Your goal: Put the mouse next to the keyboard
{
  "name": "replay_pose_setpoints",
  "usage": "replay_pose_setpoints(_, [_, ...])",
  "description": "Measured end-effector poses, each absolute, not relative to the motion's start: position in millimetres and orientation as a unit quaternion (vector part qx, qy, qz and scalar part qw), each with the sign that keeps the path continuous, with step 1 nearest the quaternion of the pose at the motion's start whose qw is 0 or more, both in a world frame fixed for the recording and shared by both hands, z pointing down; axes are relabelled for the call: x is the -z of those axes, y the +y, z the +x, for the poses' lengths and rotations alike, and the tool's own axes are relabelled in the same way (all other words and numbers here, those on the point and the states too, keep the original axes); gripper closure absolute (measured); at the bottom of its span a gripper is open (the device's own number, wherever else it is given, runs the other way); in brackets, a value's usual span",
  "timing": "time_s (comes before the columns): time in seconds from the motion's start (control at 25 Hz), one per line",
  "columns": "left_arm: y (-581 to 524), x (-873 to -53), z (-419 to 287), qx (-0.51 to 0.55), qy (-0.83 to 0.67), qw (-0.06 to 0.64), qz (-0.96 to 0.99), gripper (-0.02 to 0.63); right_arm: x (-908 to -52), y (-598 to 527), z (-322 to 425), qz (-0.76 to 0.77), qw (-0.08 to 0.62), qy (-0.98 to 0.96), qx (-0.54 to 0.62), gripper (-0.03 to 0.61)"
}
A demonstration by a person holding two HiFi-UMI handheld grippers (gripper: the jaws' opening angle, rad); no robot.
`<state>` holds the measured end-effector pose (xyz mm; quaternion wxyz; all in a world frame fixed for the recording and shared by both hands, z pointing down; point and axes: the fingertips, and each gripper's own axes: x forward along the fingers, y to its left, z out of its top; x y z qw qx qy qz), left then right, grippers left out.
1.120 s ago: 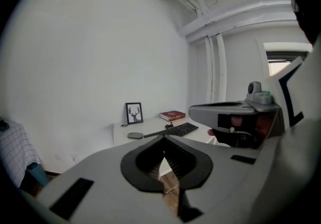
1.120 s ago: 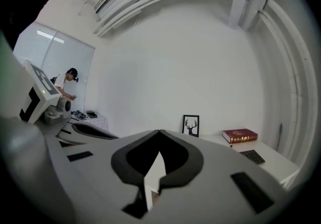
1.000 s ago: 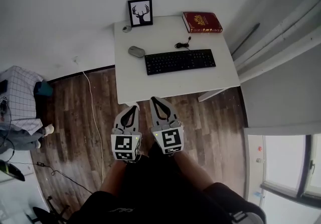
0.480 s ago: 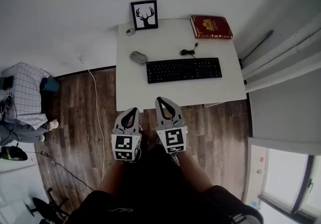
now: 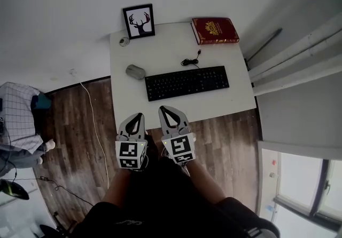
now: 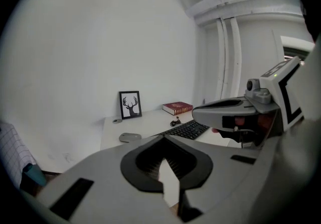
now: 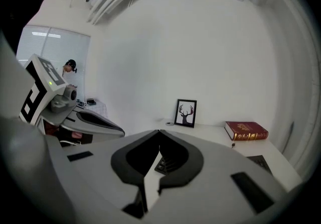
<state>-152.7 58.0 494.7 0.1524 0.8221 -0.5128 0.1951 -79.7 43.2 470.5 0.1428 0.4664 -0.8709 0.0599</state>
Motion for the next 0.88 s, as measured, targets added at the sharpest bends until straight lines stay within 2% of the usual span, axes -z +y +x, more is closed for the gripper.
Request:
replay_pose_setpoints(0.28, [-3.9, -508.7, -186.1, -0.167, -0.501, 0.218, 0.821, 0.612, -487.6, -11.5, -112.4, 0.449, 0.191, -0.87, -0.069, 0.558])
replay_pose_setpoints(0.88, [-76.7, -554.4, -222.3, -0.193, -0.47, 0.284, 0.813, 0.611, -533.7, -78.3, -165.6, 0.384, 0.345, -0.85, -0.102, 0.558])
